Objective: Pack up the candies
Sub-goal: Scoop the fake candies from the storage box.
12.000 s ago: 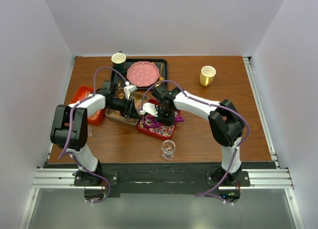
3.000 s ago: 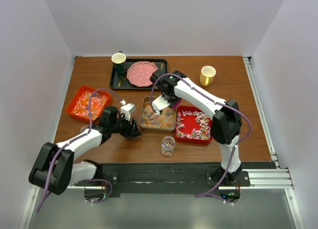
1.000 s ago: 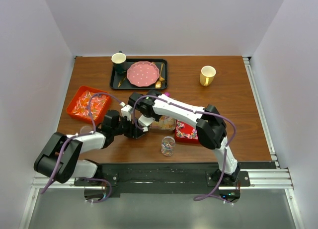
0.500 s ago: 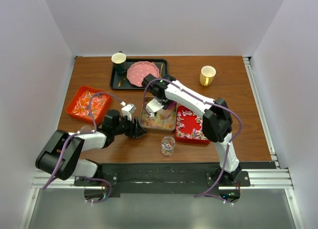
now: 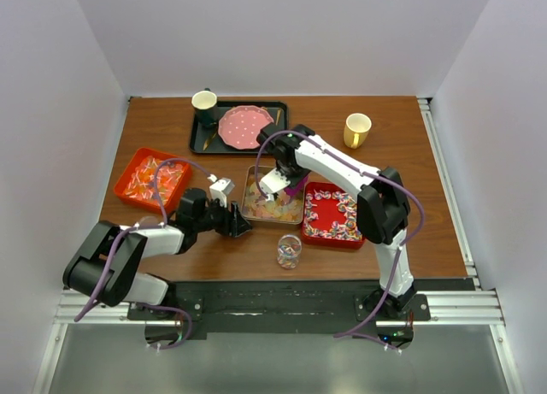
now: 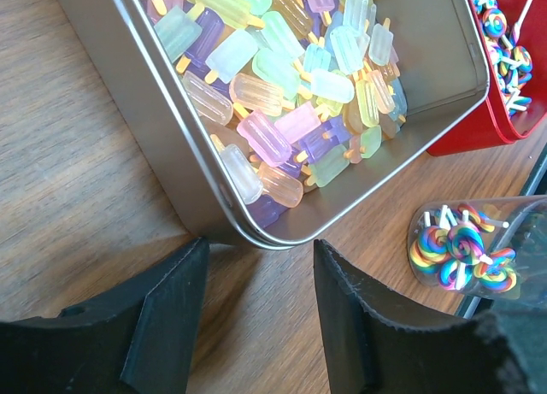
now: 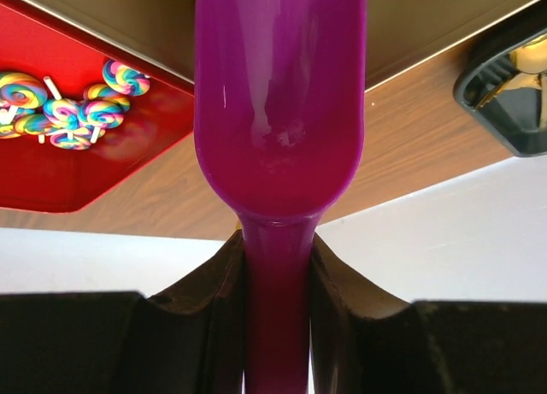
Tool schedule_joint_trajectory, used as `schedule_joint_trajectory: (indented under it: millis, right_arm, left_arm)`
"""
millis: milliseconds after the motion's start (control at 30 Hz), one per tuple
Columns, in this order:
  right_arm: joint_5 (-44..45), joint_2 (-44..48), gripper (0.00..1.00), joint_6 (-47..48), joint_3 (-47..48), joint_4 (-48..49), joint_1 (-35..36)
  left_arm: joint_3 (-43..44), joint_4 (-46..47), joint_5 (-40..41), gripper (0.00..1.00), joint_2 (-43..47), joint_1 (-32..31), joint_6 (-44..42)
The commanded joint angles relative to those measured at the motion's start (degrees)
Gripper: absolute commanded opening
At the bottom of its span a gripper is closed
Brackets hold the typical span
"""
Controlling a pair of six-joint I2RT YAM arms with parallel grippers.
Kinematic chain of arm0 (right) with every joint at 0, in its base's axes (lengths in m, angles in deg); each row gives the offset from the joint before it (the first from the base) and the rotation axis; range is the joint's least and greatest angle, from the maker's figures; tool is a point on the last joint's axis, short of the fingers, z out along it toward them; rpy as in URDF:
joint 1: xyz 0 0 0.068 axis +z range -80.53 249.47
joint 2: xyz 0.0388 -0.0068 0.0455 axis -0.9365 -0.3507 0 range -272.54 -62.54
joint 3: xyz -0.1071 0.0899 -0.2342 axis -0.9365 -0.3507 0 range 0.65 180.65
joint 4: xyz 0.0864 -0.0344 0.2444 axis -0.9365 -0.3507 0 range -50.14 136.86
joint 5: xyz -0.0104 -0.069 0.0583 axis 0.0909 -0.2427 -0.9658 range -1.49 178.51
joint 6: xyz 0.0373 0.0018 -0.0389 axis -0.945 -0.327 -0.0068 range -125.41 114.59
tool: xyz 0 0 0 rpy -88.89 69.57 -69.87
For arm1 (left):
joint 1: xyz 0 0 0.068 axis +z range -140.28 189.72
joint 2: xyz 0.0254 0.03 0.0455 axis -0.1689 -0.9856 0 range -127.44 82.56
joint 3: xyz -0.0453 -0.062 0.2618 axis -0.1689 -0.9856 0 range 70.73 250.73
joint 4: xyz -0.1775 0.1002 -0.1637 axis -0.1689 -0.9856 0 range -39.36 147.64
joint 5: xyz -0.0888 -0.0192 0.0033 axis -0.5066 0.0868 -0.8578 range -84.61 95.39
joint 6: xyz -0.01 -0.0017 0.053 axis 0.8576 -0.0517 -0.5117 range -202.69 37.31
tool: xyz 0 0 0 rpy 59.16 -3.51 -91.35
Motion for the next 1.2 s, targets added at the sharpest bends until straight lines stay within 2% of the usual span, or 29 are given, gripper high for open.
schedule_joint_trajectory:
  millis: [0,233,433,600,733,933,1133,1167]
  right_arm:
    - [-6.53,-2.46,0.00,-0.43,3.09,-2.96,0.43]
    - [-9.01,-2.11,0.00,1.59,0.82,0.02,0.35]
    - [-9.45,-4.66,0.00,0.53,2.75,-0.06,0.70]
    - [-14.10,-3.96,0.00,0.36,1.97,1.07,1.05]
    - [-13.14,-3.87,0.00,0.53,-0.41,2.66,1.05]
    - [-14.01,-5.19,0.00,-1.84,2.13,1.43,2.63]
    - [-19.63,-1.68,0.00,0.00,-5.59,8.19,3.07]
    - [-20.17,-0.45,0.00,0.27,-8.30,11.85,3.07]
  left_arm:
    - [0.59,1.49,-1.27,0.57,-1.49,-0.21,-0.36]
    - [0.41,2.02,-0.39,0.56,-1.58,-0.21,-0.45]
    - [0.68,2.02,-0.30,0.56,-2.10,-0.21,-0.36]
    - [1.03,2.20,-0.57,0.55,-2.98,-0.21,-0.54]
    - [1.12,2.20,-0.57,0.55,-2.99,-0.21,-0.45]
    - [1.21,2.55,-0.57,0.55,-3.42,-0.13,-0.36]
    - [1.82,3.43,-0.74,0.55,-4.83,0.14,-0.45]
    - [1.82,3.43,-0.92,0.55,-4.92,0.14,-0.36]
